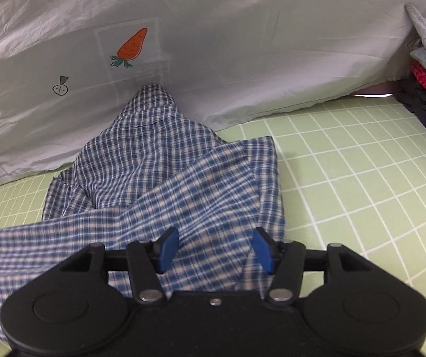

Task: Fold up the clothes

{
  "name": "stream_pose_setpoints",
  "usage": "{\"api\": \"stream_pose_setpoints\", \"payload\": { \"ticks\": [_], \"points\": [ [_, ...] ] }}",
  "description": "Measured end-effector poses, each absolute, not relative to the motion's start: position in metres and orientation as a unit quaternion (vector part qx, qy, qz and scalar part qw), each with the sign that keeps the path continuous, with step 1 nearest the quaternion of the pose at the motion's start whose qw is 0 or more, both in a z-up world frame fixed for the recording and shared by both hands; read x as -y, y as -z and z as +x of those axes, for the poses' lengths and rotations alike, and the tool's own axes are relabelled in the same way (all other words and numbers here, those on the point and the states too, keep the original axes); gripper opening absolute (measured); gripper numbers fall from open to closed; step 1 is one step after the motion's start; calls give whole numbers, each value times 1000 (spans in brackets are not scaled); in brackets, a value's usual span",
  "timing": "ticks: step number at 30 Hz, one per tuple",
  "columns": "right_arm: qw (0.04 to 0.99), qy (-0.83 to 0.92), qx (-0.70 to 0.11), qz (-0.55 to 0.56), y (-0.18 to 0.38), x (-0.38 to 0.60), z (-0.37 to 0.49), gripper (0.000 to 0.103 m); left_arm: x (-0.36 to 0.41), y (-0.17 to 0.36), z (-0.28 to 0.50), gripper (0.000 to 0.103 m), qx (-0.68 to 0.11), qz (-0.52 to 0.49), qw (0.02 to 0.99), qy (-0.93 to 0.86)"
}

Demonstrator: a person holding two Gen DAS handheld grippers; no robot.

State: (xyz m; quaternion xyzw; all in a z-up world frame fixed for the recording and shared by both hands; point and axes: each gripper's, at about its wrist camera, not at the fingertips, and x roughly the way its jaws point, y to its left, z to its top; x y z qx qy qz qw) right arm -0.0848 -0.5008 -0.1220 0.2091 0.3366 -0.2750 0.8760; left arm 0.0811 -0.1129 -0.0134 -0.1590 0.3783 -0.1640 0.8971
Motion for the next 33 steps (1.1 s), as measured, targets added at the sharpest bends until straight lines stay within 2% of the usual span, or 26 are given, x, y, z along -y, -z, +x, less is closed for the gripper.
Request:
{"api": "stream_pose_setpoints", "payload": {
  "ticks": [6,8,12,17,18,20,21,22,26,29,33],
  "points": [
    [876,286,-315,226,118,507,-98,63,105,-35,82,7,-309,-195,911,190],
    [875,284,-315,234,119,512,-95,65,103,-34,86,7,-308,-196,913,184],
    [869,275,-324,253,126,525,-80,77,97,-26,94,7,-323,-204,908,171],
    [852,265,-327,311,141,555,-64,77,93,-13,98,7,-338,-197,907,156],
    [852,260,-326,315,142,560,-60,71,93,-10,99,7,-342,-196,906,153],
    [853,248,-327,322,144,569,-52,52,93,-5,101,7,-348,-191,906,147],
    [855,237,-329,323,145,573,-49,23,93,-3,103,7,-351,-189,906,145],
    [857,226,-331,324,145,577,-45,2,92,-2,105,7,-353,-191,905,145],
    [882,200,-318,285,132,584,-34,1,92,-15,108,6,-333,-202,908,152],
    [889,201,-301,279,122,591,-32,1,100,-29,110,7,-308,-173,922,163],
    [880,215,-313,286,132,601,-28,1,113,-8,119,7,-336,-129,921,151]
  ]
}}
